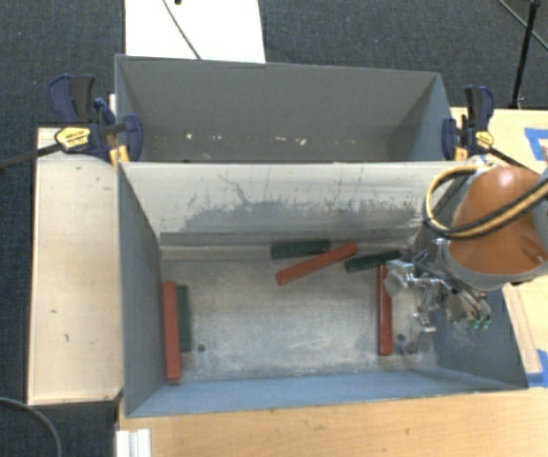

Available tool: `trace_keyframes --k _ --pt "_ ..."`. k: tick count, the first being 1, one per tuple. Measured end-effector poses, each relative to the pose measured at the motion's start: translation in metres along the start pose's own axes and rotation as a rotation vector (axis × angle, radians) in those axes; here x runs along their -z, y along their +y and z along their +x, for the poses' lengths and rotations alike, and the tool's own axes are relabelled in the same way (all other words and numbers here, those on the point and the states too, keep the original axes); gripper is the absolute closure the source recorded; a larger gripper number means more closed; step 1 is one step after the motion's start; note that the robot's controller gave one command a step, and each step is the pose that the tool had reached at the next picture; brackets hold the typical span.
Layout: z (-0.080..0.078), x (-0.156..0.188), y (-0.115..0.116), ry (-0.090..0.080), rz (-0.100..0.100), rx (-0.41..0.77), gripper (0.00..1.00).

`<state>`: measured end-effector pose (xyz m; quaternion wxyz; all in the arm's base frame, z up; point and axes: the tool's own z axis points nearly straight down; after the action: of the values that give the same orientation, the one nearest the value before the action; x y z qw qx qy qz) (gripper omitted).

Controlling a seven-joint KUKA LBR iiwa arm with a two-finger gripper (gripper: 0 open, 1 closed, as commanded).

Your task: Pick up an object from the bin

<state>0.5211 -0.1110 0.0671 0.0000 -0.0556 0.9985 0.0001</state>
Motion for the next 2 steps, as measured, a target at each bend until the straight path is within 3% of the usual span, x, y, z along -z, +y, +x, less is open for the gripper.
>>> trace_keyframes --k 1,2 --pt "-0.033 0.004 -0.007 -0.005 0.002 0.667 0.00" --pt "0.025 0.005 0.016 0.000 -0.002 1.293 0.00"
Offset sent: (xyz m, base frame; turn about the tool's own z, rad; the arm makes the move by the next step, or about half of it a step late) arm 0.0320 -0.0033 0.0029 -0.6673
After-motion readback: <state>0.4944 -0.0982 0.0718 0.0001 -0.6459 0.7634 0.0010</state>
